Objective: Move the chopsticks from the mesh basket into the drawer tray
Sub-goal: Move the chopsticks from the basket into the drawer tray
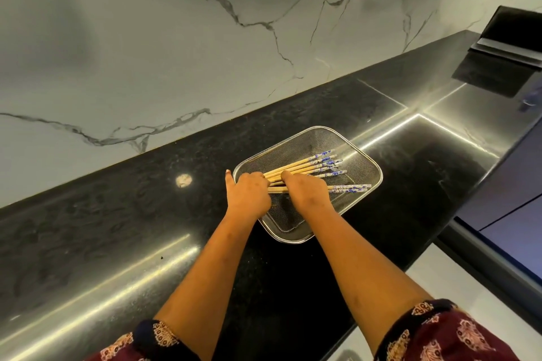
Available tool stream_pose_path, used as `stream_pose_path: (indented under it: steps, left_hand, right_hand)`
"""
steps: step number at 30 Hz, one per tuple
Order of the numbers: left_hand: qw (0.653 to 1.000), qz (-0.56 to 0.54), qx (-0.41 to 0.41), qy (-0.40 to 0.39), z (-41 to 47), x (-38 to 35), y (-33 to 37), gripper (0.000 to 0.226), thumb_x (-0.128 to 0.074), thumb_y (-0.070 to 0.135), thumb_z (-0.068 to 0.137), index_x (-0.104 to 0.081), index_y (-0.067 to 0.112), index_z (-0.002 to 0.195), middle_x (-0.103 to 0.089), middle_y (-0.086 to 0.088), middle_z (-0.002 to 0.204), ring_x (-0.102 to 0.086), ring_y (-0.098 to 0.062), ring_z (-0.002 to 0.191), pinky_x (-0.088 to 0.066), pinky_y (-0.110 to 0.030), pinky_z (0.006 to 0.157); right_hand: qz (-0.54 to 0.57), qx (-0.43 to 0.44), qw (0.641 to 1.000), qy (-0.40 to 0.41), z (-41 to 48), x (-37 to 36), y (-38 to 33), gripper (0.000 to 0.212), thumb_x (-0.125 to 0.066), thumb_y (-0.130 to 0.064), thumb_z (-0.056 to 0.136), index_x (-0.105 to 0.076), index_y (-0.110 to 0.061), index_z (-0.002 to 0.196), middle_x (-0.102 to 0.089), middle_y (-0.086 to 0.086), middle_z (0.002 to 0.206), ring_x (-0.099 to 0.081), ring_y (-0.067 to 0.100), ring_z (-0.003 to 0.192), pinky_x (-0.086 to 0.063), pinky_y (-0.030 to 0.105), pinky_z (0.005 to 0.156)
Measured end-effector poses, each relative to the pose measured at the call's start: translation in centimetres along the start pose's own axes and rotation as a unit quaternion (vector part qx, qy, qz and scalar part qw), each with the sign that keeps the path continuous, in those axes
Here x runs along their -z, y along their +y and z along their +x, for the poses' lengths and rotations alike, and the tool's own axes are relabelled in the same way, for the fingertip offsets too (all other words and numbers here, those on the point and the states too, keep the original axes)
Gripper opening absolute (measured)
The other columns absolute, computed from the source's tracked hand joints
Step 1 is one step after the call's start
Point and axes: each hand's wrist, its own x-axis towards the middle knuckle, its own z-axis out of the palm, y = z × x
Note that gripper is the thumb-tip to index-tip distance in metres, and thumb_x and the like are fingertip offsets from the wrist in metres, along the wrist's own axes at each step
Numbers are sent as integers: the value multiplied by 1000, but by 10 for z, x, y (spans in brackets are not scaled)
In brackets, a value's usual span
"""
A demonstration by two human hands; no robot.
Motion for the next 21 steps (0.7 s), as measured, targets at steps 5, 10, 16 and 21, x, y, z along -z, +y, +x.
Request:
stream_pose_path:
  steps: [5,10,16,21]
  left_hand:
    - [1000,-4,4,-2,-1,0,0,23,-51,20,88,-64,21,107,-57,6,117,-49,-17,116,-3,-60,113]
    - [1000,15,1,-7,0,1,0,30,-54,24,88,-60,20,117,-54,3,123,-46,-18,120,-4,-59,114]
    - [998,54,-22,-31,-1,12,1,39,-60,32,86,-57,21,123,-51,2,129,-44,-18,124,-5,-60,113]
    - [975,-195,35,100,-15,13,-6,82,-72,34,77,-26,32,144,-35,2,149,-31,-19,139,-7,-57,114]
  right_hand:
    - [-2,-14,1000,-9,1,0,-3,18,-40,-11,97,-46,-12,114,-63,9,101,-63,29,85,-40,36,61]
    - [-16,-50,998,-29,-1,0,-5,23,-42,-16,96,-46,-17,119,-48,9,118,-55,30,102,-45,42,74]
    - [-95,-33,993,-61,-2,2,-3,25,-39,-19,97,-51,-21,120,-52,6,123,-51,29,116,-36,48,96]
    - [-2,12,999,-34,-5,21,2,23,-34,-17,98,-54,-18,108,-66,11,104,-62,33,95,-44,41,79]
